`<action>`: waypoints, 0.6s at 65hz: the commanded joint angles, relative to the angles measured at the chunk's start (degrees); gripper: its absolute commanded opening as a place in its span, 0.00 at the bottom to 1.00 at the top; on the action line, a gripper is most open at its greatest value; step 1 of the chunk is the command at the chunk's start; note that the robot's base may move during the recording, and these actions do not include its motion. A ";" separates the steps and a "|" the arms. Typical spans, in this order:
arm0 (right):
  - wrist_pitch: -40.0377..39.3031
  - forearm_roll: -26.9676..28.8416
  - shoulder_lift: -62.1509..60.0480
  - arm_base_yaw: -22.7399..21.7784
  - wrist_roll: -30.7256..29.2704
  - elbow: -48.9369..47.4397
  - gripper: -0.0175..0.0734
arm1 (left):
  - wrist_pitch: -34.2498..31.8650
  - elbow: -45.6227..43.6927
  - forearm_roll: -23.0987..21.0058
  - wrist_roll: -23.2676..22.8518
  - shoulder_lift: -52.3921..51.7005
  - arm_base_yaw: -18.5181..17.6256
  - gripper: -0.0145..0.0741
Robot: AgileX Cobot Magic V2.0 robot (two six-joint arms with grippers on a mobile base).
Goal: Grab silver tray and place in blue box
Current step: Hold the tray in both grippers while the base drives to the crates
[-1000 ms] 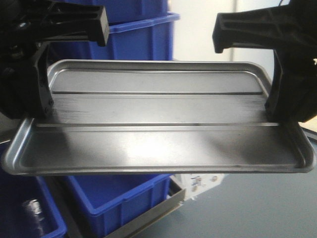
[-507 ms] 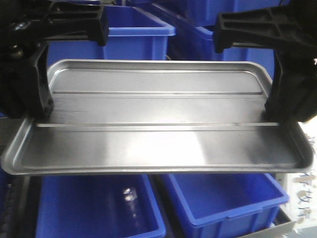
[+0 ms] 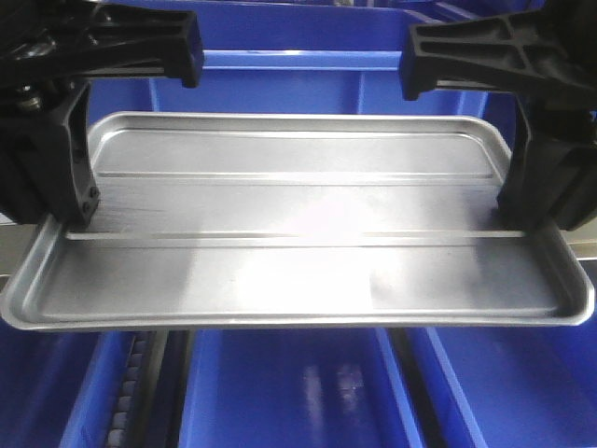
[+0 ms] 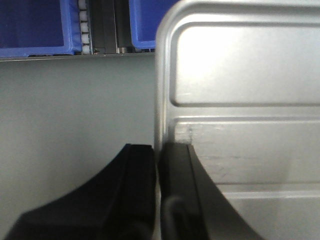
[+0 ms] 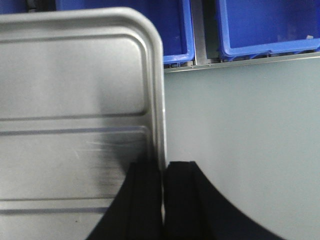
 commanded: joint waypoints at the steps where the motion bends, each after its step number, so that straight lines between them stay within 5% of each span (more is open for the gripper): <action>1: -2.24 -2.73 -1.48 0.26 -0.51 -1.69 0.26 | -1.58 -1.53 1.10 -0.56 -1.61 -0.52 0.15; 39: -2.24 -2.73 -1.48 0.26 -0.51 -1.69 0.26 | -1.58 -1.53 1.10 -0.56 -1.61 -0.52 0.15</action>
